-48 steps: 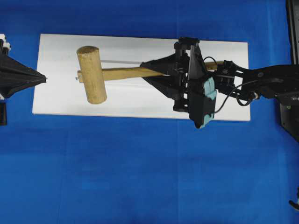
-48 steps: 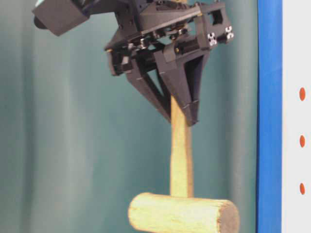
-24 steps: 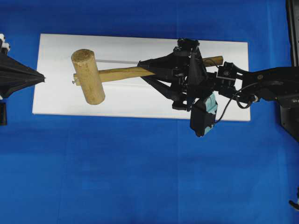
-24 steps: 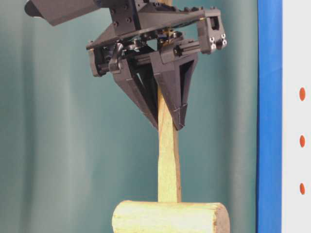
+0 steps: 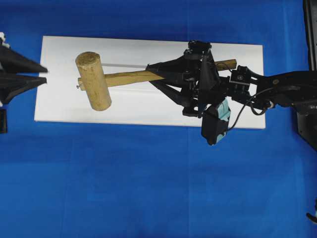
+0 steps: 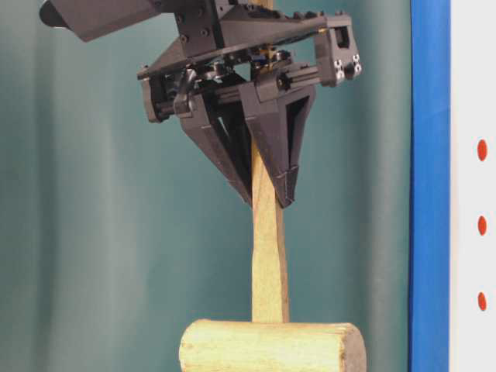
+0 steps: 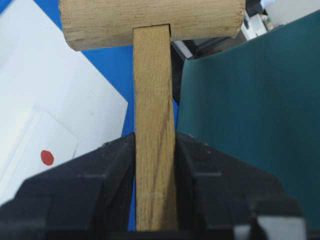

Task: Hit the mark with a hammer.
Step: 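Move the left gripper toward the mallet head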

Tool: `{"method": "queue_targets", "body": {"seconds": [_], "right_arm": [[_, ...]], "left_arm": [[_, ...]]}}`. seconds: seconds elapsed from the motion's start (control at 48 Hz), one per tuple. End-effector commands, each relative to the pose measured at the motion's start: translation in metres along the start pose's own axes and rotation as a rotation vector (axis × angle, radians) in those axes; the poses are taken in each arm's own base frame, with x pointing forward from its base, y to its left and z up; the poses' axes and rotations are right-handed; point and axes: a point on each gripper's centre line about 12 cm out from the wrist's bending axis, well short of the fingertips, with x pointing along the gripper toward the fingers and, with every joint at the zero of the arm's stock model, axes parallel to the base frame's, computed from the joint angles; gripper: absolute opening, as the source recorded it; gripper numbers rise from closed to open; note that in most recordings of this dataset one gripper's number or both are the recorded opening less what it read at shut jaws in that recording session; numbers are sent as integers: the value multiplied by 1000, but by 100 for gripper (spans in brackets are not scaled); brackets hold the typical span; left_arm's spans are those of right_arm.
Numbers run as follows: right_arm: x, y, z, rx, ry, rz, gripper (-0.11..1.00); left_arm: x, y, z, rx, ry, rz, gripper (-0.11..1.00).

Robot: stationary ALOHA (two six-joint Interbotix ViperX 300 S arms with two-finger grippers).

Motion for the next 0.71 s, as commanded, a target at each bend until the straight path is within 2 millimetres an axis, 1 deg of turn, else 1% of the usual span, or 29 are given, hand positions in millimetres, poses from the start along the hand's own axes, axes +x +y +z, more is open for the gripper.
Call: {"method": "queue_targets", "body": {"seconds": [0.0, 0.021, 0.042, 0.125, 0.167, 0.229, 0.438, 0.563, 0.688], "right_arm": [[1, -16, 16, 16, -46, -54, 10], [1, -15, 16, 16, -46, -54, 10], [1, -16, 16, 16, -47, -55, 10], [1, -16, 16, 17, -45, -56, 10], [1, -16, 16, 16, -46, -55, 10], [1, -16, 16, 16, -47, -56, 10], [1, -16, 16, 16, -47, -58, 10], [1, -17, 17, 16, -51, -66, 10], [1, -17, 17, 16, -52, -68, 10]], "left_arm": [[2, 1, 5, -38, -17, 10, 39], [2, 1, 6, -46, -18, 11, 45], [3, 2, 5, -55, -17, 13, 53], [3, 3, 5, -80, -15, 17, 76], [3, 3, 5, -86, -16, 19, 85], [4, 3, 5, -92, -18, 19, 92], [15, 6, 5, -105, -46, 20, 93], [29, 11, 1, -104, -44, 38, 94], [49, 16, -3, -104, -31, 58, 94]]}}
